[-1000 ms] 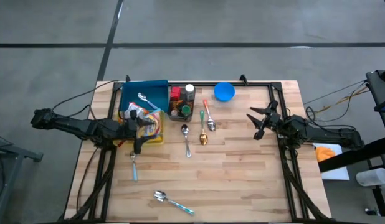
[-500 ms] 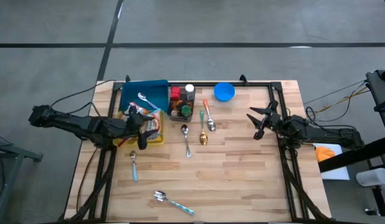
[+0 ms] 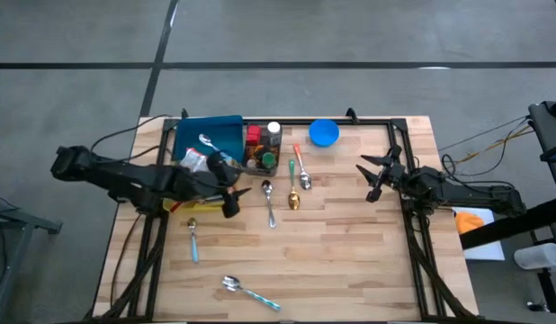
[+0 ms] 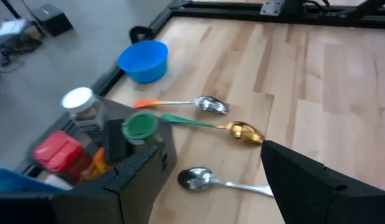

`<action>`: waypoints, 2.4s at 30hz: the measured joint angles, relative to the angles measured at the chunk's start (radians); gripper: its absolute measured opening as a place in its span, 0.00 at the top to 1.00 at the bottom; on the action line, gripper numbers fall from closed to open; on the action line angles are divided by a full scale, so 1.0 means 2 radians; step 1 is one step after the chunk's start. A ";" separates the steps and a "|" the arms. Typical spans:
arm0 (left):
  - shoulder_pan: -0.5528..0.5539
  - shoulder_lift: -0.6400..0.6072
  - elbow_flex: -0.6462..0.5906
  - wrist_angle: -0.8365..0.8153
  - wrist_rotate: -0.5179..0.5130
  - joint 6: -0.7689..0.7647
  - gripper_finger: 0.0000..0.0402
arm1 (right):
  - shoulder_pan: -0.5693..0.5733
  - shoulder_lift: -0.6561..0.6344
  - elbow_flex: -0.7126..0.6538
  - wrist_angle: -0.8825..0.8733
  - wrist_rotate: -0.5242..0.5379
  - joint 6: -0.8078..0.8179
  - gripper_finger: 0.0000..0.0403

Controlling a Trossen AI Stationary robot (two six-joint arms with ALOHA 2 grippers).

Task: Pick & Place Food Item
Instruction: Put the blue spoon into the blue bin

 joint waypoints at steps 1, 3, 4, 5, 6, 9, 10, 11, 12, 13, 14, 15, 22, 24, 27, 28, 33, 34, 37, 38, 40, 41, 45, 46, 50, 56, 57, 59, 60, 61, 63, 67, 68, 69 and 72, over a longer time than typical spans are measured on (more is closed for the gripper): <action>0.002 0.011 0.008 0.000 0.007 -0.005 0.32 | 0.000 0.000 0.000 0.000 0.000 0.000 0.61; 0.006 0.032 0.021 -0.001 0.018 -0.042 0.32 | 0.000 0.000 0.000 0.000 0.000 0.000 0.61; 0.009 0.041 0.028 -0.006 0.021 -0.070 0.32 | 0.000 0.000 0.000 0.000 0.000 0.000 0.61; 0.010 0.048 0.035 -0.015 0.021 -0.100 0.32 | 0.000 0.000 0.000 0.000 0.000 0.000 0.61; 0.011 0.055 0.043 -0.031 0.021 -0.126 0.32 | 0.000 0.000 0.000 0.000 0.000 0.000 0.61; 0.011 0.074 0.079 -0.110 0.027 -0.173 0.32 | 0.000 0.000 0.000 0.000 0.000 0.000 0.61; 0.010 0.079 0.094 -0.137 0.031 -0.190 0.32 | 0.000 0.000 0.000 0.000 0.000 0.000 0.61; 0.007 0.085 0.109 -0.163 0.032 -0.211 0.32 | 0.000 0.000 0.000 0.000 0.000 0.000 0.61; 0.005 0.090 0.123 -0.190 0.032 -0.235 0.32 | 0.000 0.000 0.000 0.000 0.000 0.000 0.61; 0.002 0.094 0.136 -0.218 0.031 -0.262 0.32 | 0.000 0.000 0.000 0.000 0.000 0.000 0.61; 0.000 0.099 0.147 -0.246 0.032 -0.290 0.32 | 0.000 0.000 0.000 0.000 0.000 0.000 0.61; -0.004 0.104 0.157 -0.277 0.032 -0.323 0.32 | 0.000 0.000 0.000 0.000 0.000 0.000 0.61; -0.070 0.111 0.179 -0.423 0.047 -0.565 0.32 | 0.000 0.000 0.000 0.000 0.000 0.000 0.61; -0.100 0.110 0.179 -0.454 0.059 -0.634 0.32 | 0.000 0.000 0.000 0.000 0.000 0.000 0.61; -0.151 0.111 0.179 -0.490 0.079 -0.740 0.32 | 0.000 0.000 0.000 0.000 0.000 0.000 0.61; -0.168 0.111 0.179 -0.498 0.085 -0.773 0.32 | 0.000 0.000 0.000 0.000 0.000 0.000 0.61; -0.252 0.114 0.177 -0.519 0.089 -0.929 0.32 | 0.000 0.000 0.000 0.000 0.000 0.000 0.61; -0.265 0.114 0.172 -0.522 0.089 -0.959 0.32 | 0.000 0.000 0.000 0.000 0.000 0.000 0.61; -0.292 0.114 0.151 -0.518 0.097 -1.031 0.32 | 0.000 0.000 0.000 0.000 0.000 0.000 0.61; -0.296 0.114 0.142 -0.512 0.109 -1.050 0.32 | 0.000 0.000 0.000 0.000 0.000 0.000 0.61; -0.298 0.114 0.126 -0.493 0.141 -1.073 0.32 | 0.000 0.000 0.000 0.000 0.000 0.000 0.61; -0.298 0.114 0.119 -0.483 0.156 -1.078 0.32 | 0.000 0.000 0.000 0.000 0.000 0.000 0.61; -0.294 0.115 0.091 -0.460 0.176 -1.088 0.32 | 0.000 0.000 0.000 0.000 0.000 0.000 0.61; -0.294 0.115 0.086 -0.460 0.176 -1.097 0.32 | 0.000 0.000 0.000 0.000 0.000 0.000 0.61; -0.292 0.115 0.061 -0.450 0.178 -1.136 0.32 | 0.000 0.000 0.000 0.000 0.000 0.000 0.61; -0.270 0.115 0.014 -0.398 0.200 -1.138 0.32 | 0.000 0.000 0.000 0.000 0.000 0.000 0.61; -0.263 0.115 0.006 -0.387 0.212 -1.134 0.32 | 0.000 0.000 0.000 0.000 0.000 0.000 0.61; -0.249 0.115 -0.010 -0.366 0.237 -1.125 0.32 | 0.000 0.000 0.000 0.000 0.000 0.000 0.61; -0.242 0.115 -0.018 -0.358 0.245 -1.118 0.33 | 0.000 0.000 0.000 0.000 0.000 0.000 0.61; -0.236 0.115 -0.025 -0.351 0.248 -1.109 0.33 | 0.000 0.000 0.000 0.000 0.000 0.000 0.61; -0.227 0.115 -0.037 -0.341 0.249 -1.096 0.35 | 0.000 0.000 0.000 0.000 0.000 0.000 0.61; -0.213 0.115 -0.064 -0.311 0.249 -1.078 0.42 | 0.000 0.000 0.000 0.000 0.000 0.000 0.61; -0.212 0.115 -0.070 -0.301 0.248 -1.075 0.43 | 0.000 0.000 0.000 0.000 0.000 0.000 0.61; -0.211 0.115 -0.077 -0.291 0.247 -1.069 0.45 | 0.000 0.000 0.000 0.000 0.000 0.000 0.61; -0.211 0.115 -0.100 -0.260 0.245 -1.063 0.49 | 0.000 0.000 0.000 0.000 0.000 0.000 0.61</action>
